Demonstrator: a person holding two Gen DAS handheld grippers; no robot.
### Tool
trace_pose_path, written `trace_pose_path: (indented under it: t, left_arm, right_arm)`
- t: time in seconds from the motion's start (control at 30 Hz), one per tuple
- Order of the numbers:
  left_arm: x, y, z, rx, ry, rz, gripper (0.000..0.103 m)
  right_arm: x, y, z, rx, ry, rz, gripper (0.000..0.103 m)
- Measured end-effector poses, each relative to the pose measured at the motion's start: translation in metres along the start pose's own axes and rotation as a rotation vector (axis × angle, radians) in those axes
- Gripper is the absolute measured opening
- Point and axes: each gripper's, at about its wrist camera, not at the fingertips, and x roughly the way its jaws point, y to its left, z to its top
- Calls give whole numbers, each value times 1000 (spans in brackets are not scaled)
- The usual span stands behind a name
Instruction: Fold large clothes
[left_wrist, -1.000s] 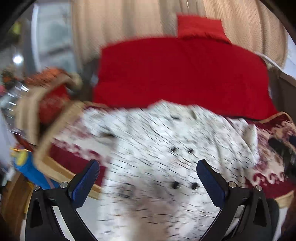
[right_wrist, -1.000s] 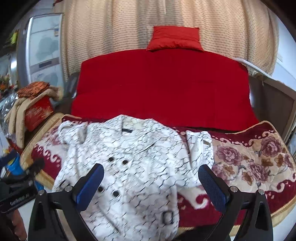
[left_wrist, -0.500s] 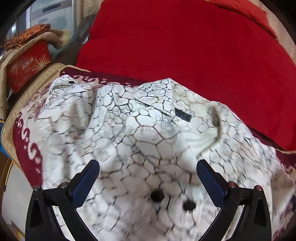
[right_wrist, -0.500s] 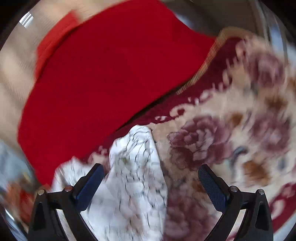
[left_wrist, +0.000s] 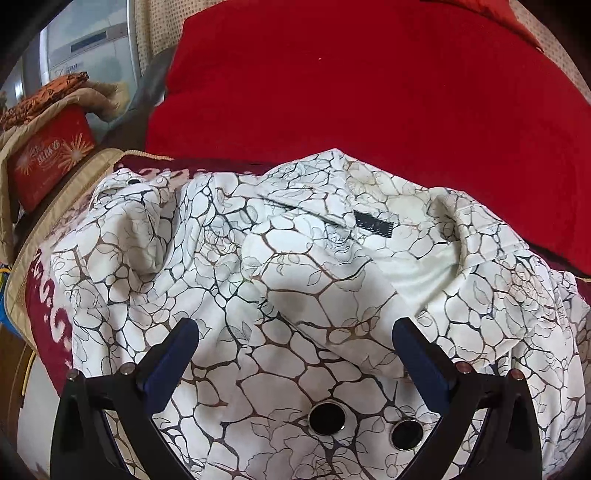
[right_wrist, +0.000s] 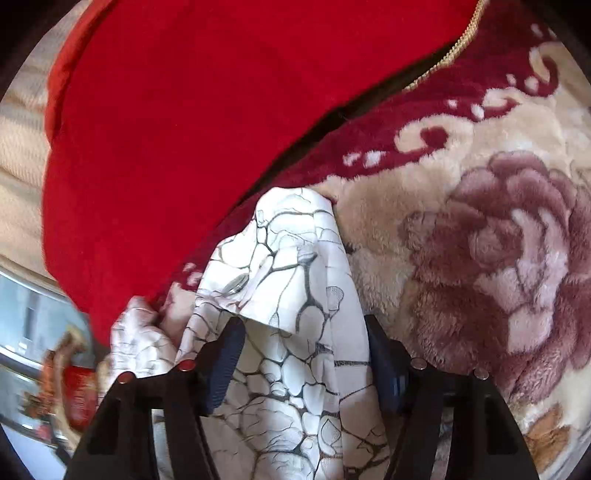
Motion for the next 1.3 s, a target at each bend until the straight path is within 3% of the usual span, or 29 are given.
trace_pose_path:
  t: [0.03,0.07,0.1,0.2,0.3,0.5,0.63,0.77,0.9,1.0,1.07,1.13,1.17,1.2,1.27,1.3]
  left_arm:
    - [-2,-1,0,5,-13,0,103]
    - [-5,-2,0,9,-30,1,103]
    - [-9,-2,0,12,-49,3,103]
    - [-21,1,1,11,-111,13,103]
    - [-31,11,3,-16,-159,-1,103]
    - [-46,31,10,-92,-215,-64,103]
    - [-50,53,14,-144,-229,-47,103]
    - [-52,88,15,-225,-233,-6,103]
    - [-50,116,18,-310,-223,-4,103]
    - [-39,120,18,-332,-160,-72,103]
    - [-29,114,17,-317,-98,-141,103]
    - [-25,109,16,-309,-63,-198,103]
    - [-25,108,17,-314,-58,-213,103]
    - [-25,107,17,-321,-58,-225,103]
    - [-27,109,18,-325,-63,-227,103]
    - [-26,110,18,-320,-60,-228,103]
  right_arm:
    - [1,7,-1,-31,-1,-14,49]
    - [1,12,-3,-54,5,-11,9]
    - [3,15,-7,-56,26,2,7]
    - [-5,20,-12,-31,9,58,7]
    - [-36,43,-19,-61,-56,213,7]
    - [-95,107,-52,-229,-162,480,7]
    - [-101,153,-88,-354,-168,620,7]
    - [-81,201,-126,-435,-64,742,8]
    - [-56,231,-162,-464,112,749,12]
    - [-24,244,-179,-466,250,703,12]
    - [-20,245,-186,-479,265,700,12]
    - [-24,245,-189,-504,258,701,20]
    - [-27,244,-191,-525,251,700,31]
    - [-33,235,-187,-536,244,703,61]
    - [-44,231,-186,-552,203,713,103]
    - [-51,226,-185,-550,161,734,103]
